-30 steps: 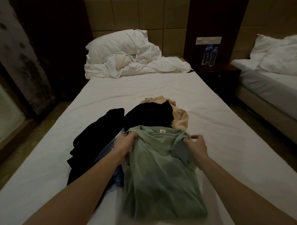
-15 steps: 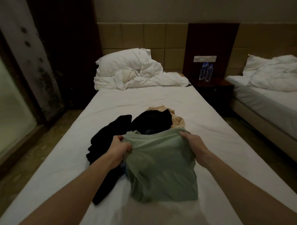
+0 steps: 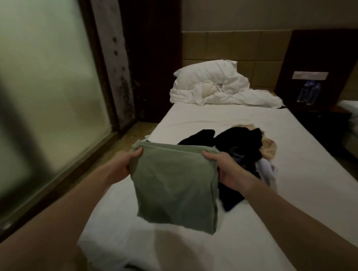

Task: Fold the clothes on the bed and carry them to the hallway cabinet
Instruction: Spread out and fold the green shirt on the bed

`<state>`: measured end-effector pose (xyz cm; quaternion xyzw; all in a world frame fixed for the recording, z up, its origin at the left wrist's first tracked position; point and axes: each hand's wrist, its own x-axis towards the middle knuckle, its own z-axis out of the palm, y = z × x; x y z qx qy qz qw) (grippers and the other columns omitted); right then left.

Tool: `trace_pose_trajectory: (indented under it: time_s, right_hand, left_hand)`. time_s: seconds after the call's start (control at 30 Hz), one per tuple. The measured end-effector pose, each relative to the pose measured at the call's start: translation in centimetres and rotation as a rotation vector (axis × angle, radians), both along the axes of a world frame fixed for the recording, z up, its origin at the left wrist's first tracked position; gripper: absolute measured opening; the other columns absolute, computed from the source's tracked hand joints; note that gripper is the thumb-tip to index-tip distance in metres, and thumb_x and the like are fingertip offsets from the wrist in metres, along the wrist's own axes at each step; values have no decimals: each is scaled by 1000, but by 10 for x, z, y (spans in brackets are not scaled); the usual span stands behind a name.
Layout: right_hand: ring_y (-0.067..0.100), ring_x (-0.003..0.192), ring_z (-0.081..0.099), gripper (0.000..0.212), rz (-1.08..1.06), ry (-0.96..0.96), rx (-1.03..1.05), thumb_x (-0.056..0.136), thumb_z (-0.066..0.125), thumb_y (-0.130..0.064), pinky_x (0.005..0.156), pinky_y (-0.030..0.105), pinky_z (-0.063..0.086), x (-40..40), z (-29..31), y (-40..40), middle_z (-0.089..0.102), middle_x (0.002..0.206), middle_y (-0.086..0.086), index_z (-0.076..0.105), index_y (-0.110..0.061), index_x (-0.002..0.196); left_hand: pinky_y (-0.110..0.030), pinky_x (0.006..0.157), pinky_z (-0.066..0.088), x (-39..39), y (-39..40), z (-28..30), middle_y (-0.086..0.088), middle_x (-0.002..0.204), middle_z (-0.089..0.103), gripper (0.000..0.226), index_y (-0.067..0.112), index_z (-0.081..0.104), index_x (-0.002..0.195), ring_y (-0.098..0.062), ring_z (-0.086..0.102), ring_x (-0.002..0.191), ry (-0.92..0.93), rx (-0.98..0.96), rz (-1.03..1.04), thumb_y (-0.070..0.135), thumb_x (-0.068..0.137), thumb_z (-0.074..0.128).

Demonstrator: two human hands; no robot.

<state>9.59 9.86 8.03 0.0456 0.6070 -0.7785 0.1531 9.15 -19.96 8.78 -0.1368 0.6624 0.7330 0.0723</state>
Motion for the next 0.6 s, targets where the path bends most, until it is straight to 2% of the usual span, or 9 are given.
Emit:
trace_pose_trajectory:
  time_s: [0.07, 0.2, 0.33, 0.43, 0.5, 0.53, 0.6]
  right_hand:
    - [28, 96, 72, 25, 41, -99, -1, 94, 61, -17, 79, 36, 59, -5, -15, -30, 74, 106, 13, 68, -5, 115]
    - [21, 65, 72, 17, 47, -259, 36, 91, 58, -16, 55, 26, 55, -20, -53, -71, 76, 79, 9, 70, -7, 97]
    - [28, 68, 65, 20, 4, -419, 138, 84, 49, -13, 58, 28, 52, -45, -103, -78, 71, 73, 13, 66, -3, 90]
    - [27, 66, 52, 7, -126, -452, 232, 78, 48, -12, 61, 27, 42, -67, -134, -76, 56, 70, 11, 54, -10, 78]
    - [24, 70, 46, 5, -201, -371, 356, 76, 51, -16, 67, 28, 37, -82, -151, -73, 49, 78, 9, 50, -14, 81]
    - [25, 78, 49, 11, -200, -295, 470, 80, 54, -19, 70, 28, 37, -90, -160, -70, 52, 87, 8, 53, -15, 90]
    - [28, 105, 52, 29, -186, -98, 775, 92, 54, -22, 80, 32, 43, -101, -178, -61, 56, 117, 9, 54, -14, 119]
  left_hand:
    - [-39, 101, 46, 5, -37, -8, -10, 125, 62, 59, -1, 52, 132, -23, 62, 108, -21, -66, 23, 37, 89, 67]
    - [-39, 100, 48, -3, -78, -35, -10, 122, 63, 64, -2, 54, 132, -24, 63, 107, -52, -168, 51, 44, 88, 66]
    - [-40, 98, 49, -43, -83, -85, -11, 123, 61, 66, 2, 56, 131, -27, 60, 109, -154, -273, 45, 44, 84, 74]
    - [-44, 97, 49, -77, -69, -131, -12, 119, 59, 62, 2, 56, 122, -31, 57, 109, -214, -315, 125, 43, 80, 76]
    - [-43, 94, 48, -94, -57, -157, -13, 116, 58, 47, 7, 53, 114, -32, 55, 106, -190, -469, 183, 36, 84, 73]
    - [-44, 96, 48, -103, -52, -168, -16, 119, 57, 44, 8, 50, 114, -34, 55, 108, -185, -585, 191, 33, 85, 72]
    - [-47, 102, 45, -112, -42, -184, -16, 132, 52, 50, 10, 46, 127, -35, 53, 118, -153, -845, 132, 30, 87, 68]
